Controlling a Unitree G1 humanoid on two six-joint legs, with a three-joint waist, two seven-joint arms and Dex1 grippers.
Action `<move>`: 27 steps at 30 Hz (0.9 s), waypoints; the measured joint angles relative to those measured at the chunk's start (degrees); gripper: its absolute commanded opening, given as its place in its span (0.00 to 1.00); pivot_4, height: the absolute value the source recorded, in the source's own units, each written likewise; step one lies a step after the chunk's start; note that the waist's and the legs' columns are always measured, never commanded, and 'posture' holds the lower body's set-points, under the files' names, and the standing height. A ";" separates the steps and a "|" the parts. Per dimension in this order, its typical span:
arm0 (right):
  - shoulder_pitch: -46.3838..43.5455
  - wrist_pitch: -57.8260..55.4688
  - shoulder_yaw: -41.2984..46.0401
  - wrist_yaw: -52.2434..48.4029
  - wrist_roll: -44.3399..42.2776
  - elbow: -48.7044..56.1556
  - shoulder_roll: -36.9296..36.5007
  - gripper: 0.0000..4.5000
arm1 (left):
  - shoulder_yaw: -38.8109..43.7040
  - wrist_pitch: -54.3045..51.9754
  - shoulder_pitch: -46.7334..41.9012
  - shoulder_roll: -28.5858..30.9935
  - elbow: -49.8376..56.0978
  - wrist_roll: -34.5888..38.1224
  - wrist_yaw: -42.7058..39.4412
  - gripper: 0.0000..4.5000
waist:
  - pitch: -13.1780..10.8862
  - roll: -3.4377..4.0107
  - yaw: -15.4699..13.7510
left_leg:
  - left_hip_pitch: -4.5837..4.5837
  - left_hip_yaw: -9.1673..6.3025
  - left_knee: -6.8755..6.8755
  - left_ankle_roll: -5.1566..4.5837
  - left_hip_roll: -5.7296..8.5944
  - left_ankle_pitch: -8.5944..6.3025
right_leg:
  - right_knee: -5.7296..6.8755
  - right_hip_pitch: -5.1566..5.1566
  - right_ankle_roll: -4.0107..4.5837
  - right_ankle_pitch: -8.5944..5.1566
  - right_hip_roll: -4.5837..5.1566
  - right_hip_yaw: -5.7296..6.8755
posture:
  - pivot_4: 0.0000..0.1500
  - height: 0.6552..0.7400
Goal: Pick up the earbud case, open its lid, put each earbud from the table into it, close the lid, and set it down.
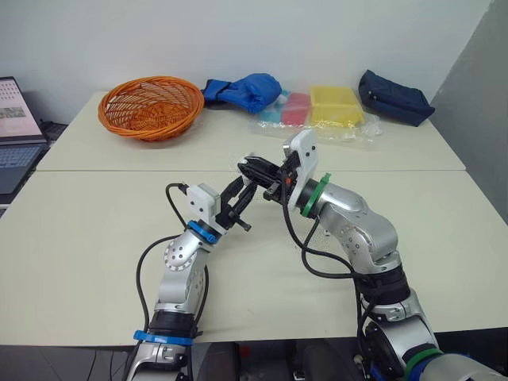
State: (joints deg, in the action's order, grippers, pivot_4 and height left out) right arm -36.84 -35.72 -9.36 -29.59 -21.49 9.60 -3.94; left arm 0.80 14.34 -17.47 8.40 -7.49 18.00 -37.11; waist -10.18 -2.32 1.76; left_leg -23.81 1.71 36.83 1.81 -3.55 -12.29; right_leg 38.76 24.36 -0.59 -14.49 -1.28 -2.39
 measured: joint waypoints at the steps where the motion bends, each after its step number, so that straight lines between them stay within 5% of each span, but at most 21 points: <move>1: 0.10 -0.06 0.02 0.03 0.00 0.00 -0.10 0.09 | 0.04 0.03 0.00 -0.10 -0.05 0.00 0.02 0.16 | 0.00 0.00 -0.01 | 0.00 0.00 0.00 0.00 0.00 0.00 | 0.00 0.00 0.00 0.00 0.00 0.00 | 1.00 1.00; 22: 1.21 -1.32 -0.23 1.17 -0.01 0.00 -0.79 0.09 | -0.09 0.15 0.54 -0.81 -1.01 -0.05 -0.13 0.16 | 0.00 0.00 0.00 | 0.00 0.00 -0.01 0.00 0.00 0.00 | -0.01 0.00 0.00 0.00 0.00 0.00 | 1.00 1.00; 27: 1.49 -0.99 -0.90 1.36 0.19 -0.18 -1.03 0.46 | -0.07 0.15 0.32 -0.78 -1.22 -0.04 -0.02 0.16 | 0.00 0.00 0.01 | 0.00 0.01 -0.01 0.00 0.00 0.00 | -0.02 0.01 0.00 0.00 0.00 0.00 | 1.00 1.00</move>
State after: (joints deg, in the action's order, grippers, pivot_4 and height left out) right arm -35.35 -36.70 -10.26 -28.23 -21.30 9.42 -4.97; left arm 0.73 14.49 -17.14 7.62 -8.70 17.96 -37.13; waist -10.18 -2.32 1.77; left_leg -23.81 1.72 36.82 1.81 -3.55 -12.29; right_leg 38.74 24.37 -0.59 -14.50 -1.28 -2.39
